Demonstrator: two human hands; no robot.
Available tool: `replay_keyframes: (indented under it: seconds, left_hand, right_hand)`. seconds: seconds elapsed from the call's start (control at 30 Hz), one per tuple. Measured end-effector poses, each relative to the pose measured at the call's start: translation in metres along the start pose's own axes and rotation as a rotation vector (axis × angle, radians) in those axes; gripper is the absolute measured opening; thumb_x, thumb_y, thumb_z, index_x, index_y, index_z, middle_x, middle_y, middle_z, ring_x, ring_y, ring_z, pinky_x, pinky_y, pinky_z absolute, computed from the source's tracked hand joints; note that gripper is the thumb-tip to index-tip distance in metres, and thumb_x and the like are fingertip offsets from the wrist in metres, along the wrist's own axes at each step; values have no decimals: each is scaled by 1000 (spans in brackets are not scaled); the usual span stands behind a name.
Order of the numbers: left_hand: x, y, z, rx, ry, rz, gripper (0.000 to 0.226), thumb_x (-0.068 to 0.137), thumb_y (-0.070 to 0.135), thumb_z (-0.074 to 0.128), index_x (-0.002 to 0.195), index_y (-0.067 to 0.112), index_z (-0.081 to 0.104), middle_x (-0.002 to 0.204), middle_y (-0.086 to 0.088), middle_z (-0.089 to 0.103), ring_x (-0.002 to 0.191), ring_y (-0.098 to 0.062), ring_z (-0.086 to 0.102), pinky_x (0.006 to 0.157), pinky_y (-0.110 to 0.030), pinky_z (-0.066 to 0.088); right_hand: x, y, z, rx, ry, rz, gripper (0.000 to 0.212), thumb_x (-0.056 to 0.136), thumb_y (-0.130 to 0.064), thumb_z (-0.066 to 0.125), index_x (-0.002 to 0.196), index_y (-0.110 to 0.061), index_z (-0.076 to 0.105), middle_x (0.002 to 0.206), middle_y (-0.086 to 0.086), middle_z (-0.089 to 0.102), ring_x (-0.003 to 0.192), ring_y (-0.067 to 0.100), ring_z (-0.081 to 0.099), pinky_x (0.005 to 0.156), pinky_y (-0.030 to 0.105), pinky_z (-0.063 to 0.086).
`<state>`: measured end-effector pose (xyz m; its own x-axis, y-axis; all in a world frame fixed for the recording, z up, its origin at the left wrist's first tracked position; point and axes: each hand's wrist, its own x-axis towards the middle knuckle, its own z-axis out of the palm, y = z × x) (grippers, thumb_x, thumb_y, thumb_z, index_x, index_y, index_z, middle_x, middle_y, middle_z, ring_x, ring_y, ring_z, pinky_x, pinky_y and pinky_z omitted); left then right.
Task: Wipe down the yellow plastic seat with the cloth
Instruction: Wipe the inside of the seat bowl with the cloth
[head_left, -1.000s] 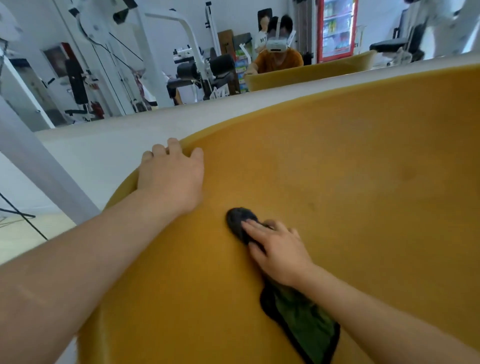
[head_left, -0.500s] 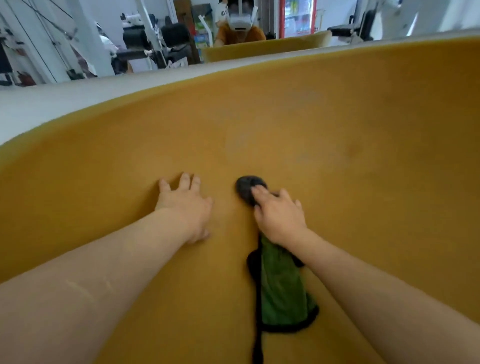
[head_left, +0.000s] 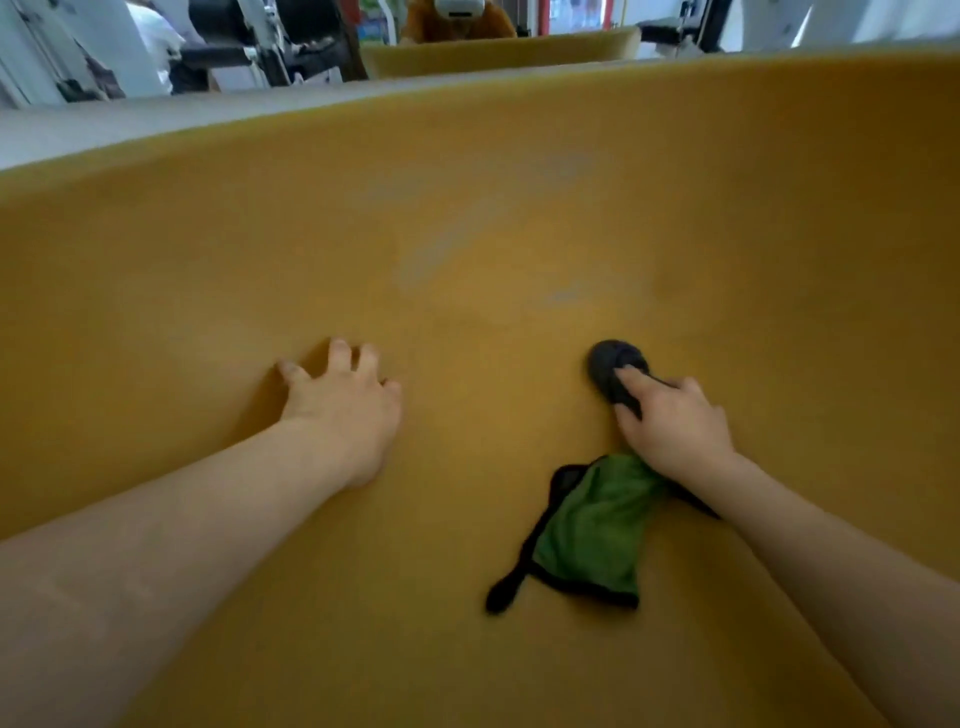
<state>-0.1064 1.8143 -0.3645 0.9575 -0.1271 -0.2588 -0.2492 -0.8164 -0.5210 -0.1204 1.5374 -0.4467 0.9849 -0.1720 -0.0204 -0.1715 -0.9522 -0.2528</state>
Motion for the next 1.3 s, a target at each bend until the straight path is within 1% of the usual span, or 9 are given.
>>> replay_keyframes:
  seconds: [0.1, 0.2, 0.37, 0.5, 0.57, 0.73, 0.93, 1.1, 1.3]
  left_hand:
    - [-5, 26, -5, -197, 77, 220, 43, 96, 38, 49, 134, 19, 46, 135, -8, 41, 127, -28, 38, 100, -47, 39]
    - [-17, 71, -12, -777, -209, 436, 62, 89, 57, 54, 137, 18, 44, 128, -3, 53, 112, -20, 53, 92, -34, 48]
    - [-36, 115, -19, -1163, -210, 331, 70, 81, 31, 72, 137, 21, 31, 105, -1, 54, 89, -20, 57, 63, -31, 48]
    - [-40, 88, -34, -1296, -225, 325, 33, 84, 20, 66, 115, 12, 62, 99, -9, 69, 86, -27, 67, 74, -40, 57]
    - [-44, 65, -46, -1365, -174, 299, 16, 87, 24, 66, 96, 12, 70, 84, -7, 73, 75, -23, 70, 73, -36, 56]
    - [-52, 8, -73, -1508, 37, 288, 21, 87, 33, 65, 93, 15, 73, 89, -5, 75, 86, -24, 71, 85, -42, 56]
    - [-64, -17, -96, -1807, 111, 261, 24, 93, 23, 58, 103, 5, 69, 90, -15, 74, 79, -30, 69, 70, -36, 59]
    - [-72, -35, -114, -1681, -89, 312, 24, 90, 27, 59, 104, 12, 72, 95, -15, 74, 78, -27, 72, 64, -36, 61]
    - [-49, 9, -111, -975, 611, 121, 16, 99, 27, 49, 90, 25, 62, 85, 5, 63, 83, -23, 60, 65, -32, 44]
  right_hand:
    - [-14, -4, 0, -2, -119, -28, 57, 95, -40, 51, 147, -33, 29, 152, -6, 36, 133, 29, 32, 101, 53, 36]
    - [-37, -30, 12, 337, -214, -195, 38, 92, -32, 60, 130, -31, 57, 129, -5, 61, 119, 19, 53, 98, 43, 46]
    - [-54, -29, -15, 1007, -214, 80, 19, 97, -21, 54, 101, -12, 71, 91, 6, 72, 87, 21, 68, 78, 37, 57]
    - [-51, -26, -41, 511, 78, -97, 18, 99, -33, 47, 97, -22, 62, 89, -3, 64, 84, 19, 60, 65, 33, 49]
    - [-48, -24, -58, 527, 145, -130, 23, 100, -35, 45, 95, -21, 62, 88, -2, 65, 83, 20, 60, 68, 36, 52]
    - [-53, -18, -92, 1086, -304, -211, 30, 85, -40, 63, 105, -19, 71, 96, 2, 75, 88, 19, 72, 77, 35, 57]
    - [-54, 16, -115, 508, -393, -375, 16, 88, -23, 67, 104, -23, 71, 97, -2, 74, 91, 12, 69, 84, 34, 57]
    - [-63, 52, -157, 1208, -488, -309, 57, 60, -36, 88, 102, -2, 72, 97, 17, 72, 85, 27, 70, 71, 34, 59]
    - [-48, 48, -161, 838, -211, -57, 15, 96, -12, 55, 99, -20, 67, 89, 10, 72, 72, 20, 69, 56, 32, 54]
